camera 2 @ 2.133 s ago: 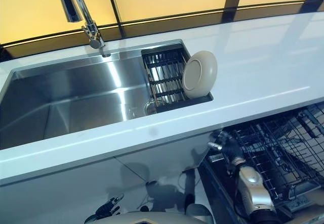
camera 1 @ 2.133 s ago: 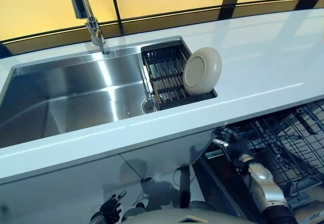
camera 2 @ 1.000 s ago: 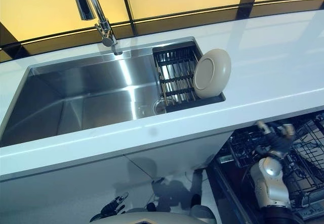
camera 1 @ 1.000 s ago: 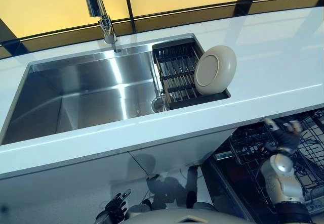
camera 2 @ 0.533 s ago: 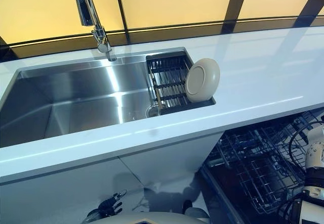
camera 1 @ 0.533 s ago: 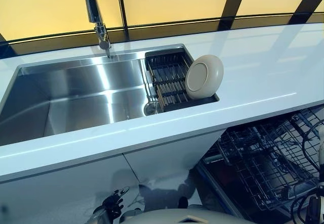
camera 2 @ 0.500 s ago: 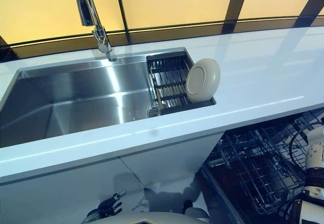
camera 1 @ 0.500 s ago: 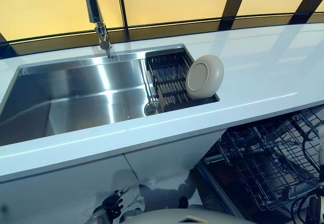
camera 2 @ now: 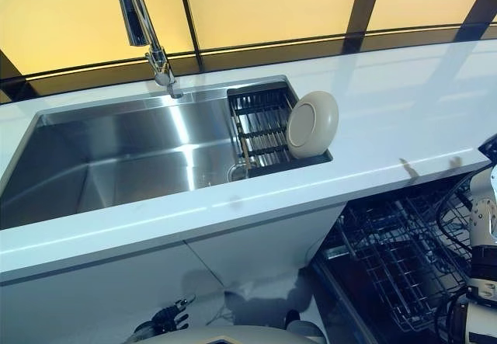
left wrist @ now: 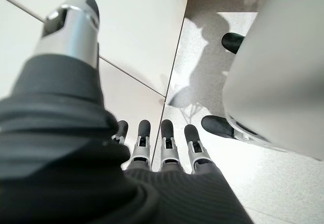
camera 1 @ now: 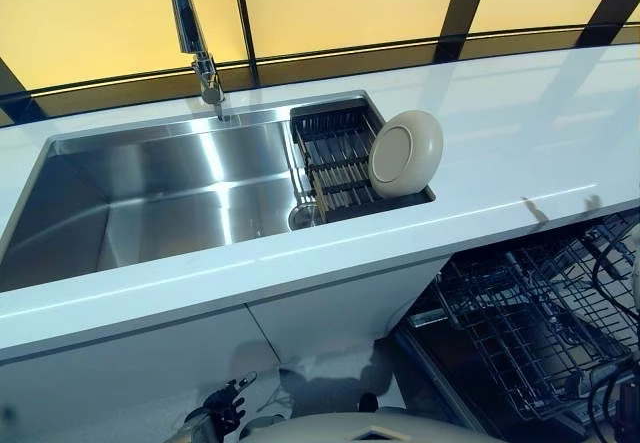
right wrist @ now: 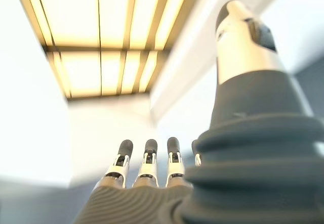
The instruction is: Take plates into dishwasher
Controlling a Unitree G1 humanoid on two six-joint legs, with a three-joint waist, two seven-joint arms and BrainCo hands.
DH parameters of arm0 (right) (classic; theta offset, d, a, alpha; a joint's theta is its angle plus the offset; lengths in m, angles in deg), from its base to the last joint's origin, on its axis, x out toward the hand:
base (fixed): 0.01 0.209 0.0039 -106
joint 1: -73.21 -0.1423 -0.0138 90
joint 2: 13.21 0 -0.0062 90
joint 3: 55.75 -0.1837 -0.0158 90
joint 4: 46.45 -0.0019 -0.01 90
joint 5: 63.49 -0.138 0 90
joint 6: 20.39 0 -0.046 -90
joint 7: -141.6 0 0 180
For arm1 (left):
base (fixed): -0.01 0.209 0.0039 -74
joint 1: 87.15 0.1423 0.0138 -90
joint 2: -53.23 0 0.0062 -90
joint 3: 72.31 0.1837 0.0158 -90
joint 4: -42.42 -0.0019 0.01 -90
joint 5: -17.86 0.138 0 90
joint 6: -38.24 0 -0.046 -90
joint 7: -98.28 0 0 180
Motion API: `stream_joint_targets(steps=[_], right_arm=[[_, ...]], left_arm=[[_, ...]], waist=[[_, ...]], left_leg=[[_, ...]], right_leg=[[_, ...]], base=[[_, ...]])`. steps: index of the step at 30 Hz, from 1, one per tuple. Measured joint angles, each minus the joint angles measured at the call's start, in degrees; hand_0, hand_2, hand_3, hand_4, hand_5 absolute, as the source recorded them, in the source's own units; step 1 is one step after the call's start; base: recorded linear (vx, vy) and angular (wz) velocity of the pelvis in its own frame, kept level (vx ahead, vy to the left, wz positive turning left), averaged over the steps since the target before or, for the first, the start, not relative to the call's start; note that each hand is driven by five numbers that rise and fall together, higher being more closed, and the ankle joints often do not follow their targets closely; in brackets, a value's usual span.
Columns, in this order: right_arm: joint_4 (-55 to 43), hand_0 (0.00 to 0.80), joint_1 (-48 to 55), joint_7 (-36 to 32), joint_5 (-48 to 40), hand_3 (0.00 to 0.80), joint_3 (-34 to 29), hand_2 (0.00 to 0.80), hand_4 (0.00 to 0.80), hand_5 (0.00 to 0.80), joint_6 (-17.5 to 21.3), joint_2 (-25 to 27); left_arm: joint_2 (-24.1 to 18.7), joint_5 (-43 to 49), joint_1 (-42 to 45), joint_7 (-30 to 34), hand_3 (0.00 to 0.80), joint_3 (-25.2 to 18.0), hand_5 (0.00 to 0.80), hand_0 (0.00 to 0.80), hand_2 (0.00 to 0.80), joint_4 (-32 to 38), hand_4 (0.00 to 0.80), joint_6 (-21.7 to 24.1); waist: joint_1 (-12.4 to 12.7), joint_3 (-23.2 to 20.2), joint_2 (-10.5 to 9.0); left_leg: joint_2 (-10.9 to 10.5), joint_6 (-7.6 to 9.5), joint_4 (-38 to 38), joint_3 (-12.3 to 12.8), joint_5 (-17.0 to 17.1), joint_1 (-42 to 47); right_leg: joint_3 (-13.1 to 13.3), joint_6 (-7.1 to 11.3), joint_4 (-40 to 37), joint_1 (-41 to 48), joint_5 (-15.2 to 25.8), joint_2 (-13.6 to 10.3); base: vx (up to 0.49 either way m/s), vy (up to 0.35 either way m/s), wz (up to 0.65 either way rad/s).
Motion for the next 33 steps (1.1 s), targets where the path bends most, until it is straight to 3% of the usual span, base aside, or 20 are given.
stream_joint_targets(steps=[7, 14, 24, 33], right_arm=[[2.20, 0.000, -5.18, -14.55, 0.67, 0.000, 8.85, 0.000, 0.000, 0.000, -6.14, 1.77], [5.56, 0.000, -10.79, -21.56, 0.64, 0.000, 15.18, 0.000, 0.000, 0.000, -10.67, 1.80], [13.76, 0.000, -14.54, -26.22, 0.64, 0.000, 19.92, 0.000, 0.000, 0.000, -14.59, 1.02], [16.25, 0.000, -15.09, -27.98, 0.63, 0.000, 19.93, 0.000, 0.000, 0.000, -16.59, -0.45]], left_arm=[[0.02, -0.03, 0.17, -0.07, 0.000, 0.01, 0.000, 0.000, 0.000, 0.01, 0.000, 0.26], [-0.04, -0.01, 0.12, -0.06, 0.000, -0.03, 0.000, 0.000, 0.000, -0.08, 0.000, 0.41], [-1.79, 0.00, 0.34, 0.37, 0.000, -0.02, 0.000, 0.000, 0.000, -0.01, 0.000, 0.35], [-2.76, 0.55, 1.31, 1.80, 0.000, -0.04, 0.000, 0.000, 0.000, 0.02, 0.000, 0.37]], waist=[[0.12, 0.09, -0.14], [1.63, 0.22, -0.70], [6.24, 0.62, -1.67], [6.93, 0.98, -2.17]], left_leg=[[0.09, -0.29, 0.19, -0.34, 0.18, -0.04], [0.02, -0.28, 0.26, -1.89, 0.24, -0.51], [-0.62, -0.02, 0.30, -3.91, 0.61, -0.84], [-0.92, 0.09, 0.31, -5.05, 0.80, -1.02]], right_leg=[[-0.48, -0.01, -0.01, 0.18, -0.03, -0.01], [-2.22, 0.06, -0.03, 0.65, -0.28, -0.28], [-4.40, 0.29, 0.01, 1.52, -0.56, -0.99], [-5.50, 0.38, 0.02, 1.65, -0.76, -1.32]], base=[[0.016, -0.039, 0.03], [0.025, -0.034, 0.12], [0.054, -0.030, 0.13], [0.023, -0.008, 0.06]])
